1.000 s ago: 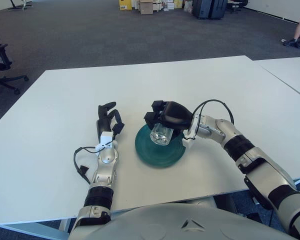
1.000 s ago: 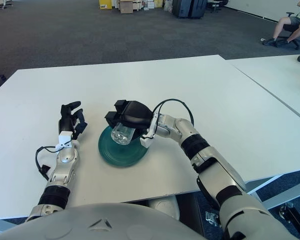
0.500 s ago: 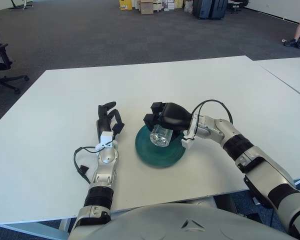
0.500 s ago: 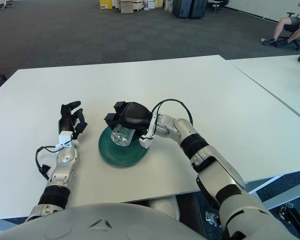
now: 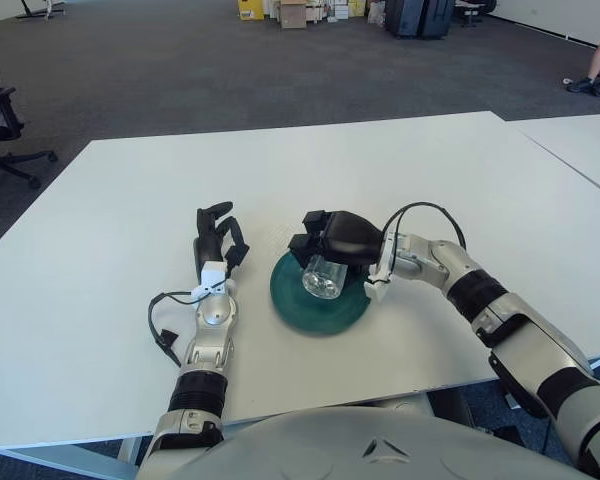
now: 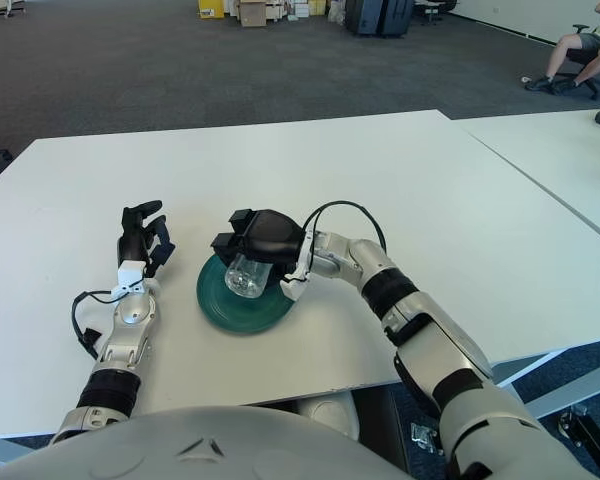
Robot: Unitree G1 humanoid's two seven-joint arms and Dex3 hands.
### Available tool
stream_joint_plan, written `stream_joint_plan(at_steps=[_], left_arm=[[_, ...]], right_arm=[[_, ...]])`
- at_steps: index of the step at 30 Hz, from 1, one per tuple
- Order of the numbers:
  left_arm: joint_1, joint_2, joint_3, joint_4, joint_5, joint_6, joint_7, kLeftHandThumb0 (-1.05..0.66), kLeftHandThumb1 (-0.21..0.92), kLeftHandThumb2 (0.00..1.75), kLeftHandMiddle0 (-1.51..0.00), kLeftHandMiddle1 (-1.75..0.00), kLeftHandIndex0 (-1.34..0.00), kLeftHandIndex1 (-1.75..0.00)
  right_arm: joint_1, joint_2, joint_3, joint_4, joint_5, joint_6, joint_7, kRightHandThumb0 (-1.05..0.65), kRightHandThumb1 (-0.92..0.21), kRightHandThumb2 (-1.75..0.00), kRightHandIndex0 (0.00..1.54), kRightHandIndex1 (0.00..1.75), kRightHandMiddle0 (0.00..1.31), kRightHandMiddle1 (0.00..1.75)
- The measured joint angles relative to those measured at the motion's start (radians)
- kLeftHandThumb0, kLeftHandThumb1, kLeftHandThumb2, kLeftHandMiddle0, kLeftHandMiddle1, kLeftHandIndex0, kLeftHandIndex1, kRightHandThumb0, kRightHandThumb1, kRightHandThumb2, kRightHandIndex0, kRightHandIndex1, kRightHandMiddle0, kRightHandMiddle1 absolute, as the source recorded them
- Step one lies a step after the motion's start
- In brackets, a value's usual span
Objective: Put the bottle into the plate.
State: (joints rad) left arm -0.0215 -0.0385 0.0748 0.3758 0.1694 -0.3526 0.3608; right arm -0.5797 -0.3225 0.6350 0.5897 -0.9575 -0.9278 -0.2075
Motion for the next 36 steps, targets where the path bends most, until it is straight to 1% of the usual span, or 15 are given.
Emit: stream_joint_plan(at_steps=[17,20,23,24,25,26,27,28,29,30,31,32,33,34,36], left_arm=[[0.000,0.000,-0.001,0.000,0.002,0.000,0.008,-0.61,0.92,0.82,-0.46,-0.46,-0.23,-1.12],[0.000,0.000,-0.002,0.000,0.002,0.000,0.008,-0.61,0.92,0.81,-0.46,-0.46,-0.23,-1.12],[-0.001,0.000,-0.002,0.000,0.002,0.000,0.008,-0.61,0.92,0.81,-0.46,-0.46,-0.23,-1.12],[-0.001,0.000,-0.002,0.000,0.001,0.000,0.008,-0.61,0.92,0.81,-0.47,-0.46,-0.23,-1.12],[-0.001,0.000,-0.002,0.000,0.001,0.000,0.008,-0.61,0.92,0.80,-0.47,-0.47,-0.23,-1.12],[-0.001,0.000,-0.002,0.000,0.001,0.000,0.008,-0.61,0.92,0.80,-0.48,-0.47,-0.24,-1.12],[-0.001,0.000,-0.001,0.000,0.000,0.000,0.008,-0.61,0.92,0.80,-0.48,-0.47,-0.24,-1.12],[-0.001,0.000,-0.001,0.000,0.000,0.000,0.008,-0.61,0.92,0.79,-0.48,-0.48,-0.24,-1.12],[-0.001,0.000,-0.001,0.000,-0.002,0.000,0.008,-0.61,0.92,0.79,-0.49,-0.48,-0.23,-1.12],[-0.001,0.000,0.000,0.000,-0.003,-0.001,0.007,-0.61,0.92,0.79,-0.49,-0.48,-0.23,-1.12],[-0.001,0.001,0.001,0.000,-0.004,-0.001,0.007,-0.62,0.92,0.80,-0.48,-0.48,-0.22,-1.12],[-0.001,0.001,0.001,0.001,-0.004,-0.001,0.006,-0.62,0.92,0.81,-0.47,-0.48,-0.21,-1.11],[-0.002,0.003,0.001,0.003,-0.004,-0.003,0.004,-0.63,0.92,0.81,-0.47,-0.48,-0.21,-1.11],[-0.002,0.004,0.001,0.005,-0.004,-0.006,0.001,-0.63,0.92,0.82,-0.46,-0.47,-0.20,-1.10],[-0.004,0.009,0.000,0.014,-0.004,-0.012,-0.004,-0.64,0.92,0.84,-0.44,-0.46,-0.18,-1.09]], right_arm=[[0.004,-0.016,0.044,0.004,-0.041,-0.043,-0.067,0.00,-0.15,-1.50,0.74,1.70,0.52,1.75],[0.011,-0.016,0.049,0.007,-0.047,-0.038,-0.082,-0.01,-0.14,-1.47,0.73,1.73,0.62,1.58],[0.016,-0.021,0.048,0.002,-0.043,-0.042,-0.080,-0.01,-0.14,-1.45,0.73,1.74,0.66,1.52],[0.018,-0.026,0.046,-0.005,-0.038,-0.047,-0.074,-0.09,-0.22,-1.37,0.73,1.74,0.62,1.56],[0.018,-0.031,0.043,-0.012,-0.034,-0.050,-0.068,-0.21,-0.34,-1.24,0.72,1.74,0.55,1.63],[0.018,-0.037,0.040,-0.022,-0.031,-0.053,-0.062,-0.43,-0.55,-1.02,0.56,1.74,0.43,1.67],[0.018,-0.046,0.035,-0.038,-0.025,-0.056,-0.052,-0.51,-0.62,-0.94,0.50,1.74,0.39,1.69],[0.018,-0.053,0.029,-0.049,-0.020,-0.057,-0.045,-0.66,-0.73,-0.87,0.38,1.49,0.27,1.71],[0.019,-0.062,0.023,-0.067,-0.013,-0.058,-0.036,-0.76,-0.80,-0.82,0.32,1.30,0.19,1.72],[0.019,-0.073,0.015,-0.088,-0.006,-0.059,-0.026,-0.80,-0.82,-0.80,0.26,1.21,0.16,1.65],[0.018,-0.082,0.010,-0.106,-0.002,-0.059,-0.020,-0.85,-0.86,-0.77,0.19,1.05,0.10,1.54],[0.019,-0.090,0.002,-0.125,0.001,-0.059,-0.013,-0.90,-0.88,-0.76,0.14,0.82,0.06,1.26],[0.019,-0.103,-0.004,-0.149,0.001,-0.059,-0.006,-0.91,-0.89,-0.76,0.14,0.70,0.05,1.16],[0.021,-0.115,-0.011,-0.174,0.002,-0.059,0.001,-0.95,-0.90,-0.77,0.13,0.49,0.03,0.87],[0.029,-0.137,-0.024,-0.217,0.002,-0.058,0.007,-0.99,-0.91,-0.79,0.11,0.26,0.01,0.54]])
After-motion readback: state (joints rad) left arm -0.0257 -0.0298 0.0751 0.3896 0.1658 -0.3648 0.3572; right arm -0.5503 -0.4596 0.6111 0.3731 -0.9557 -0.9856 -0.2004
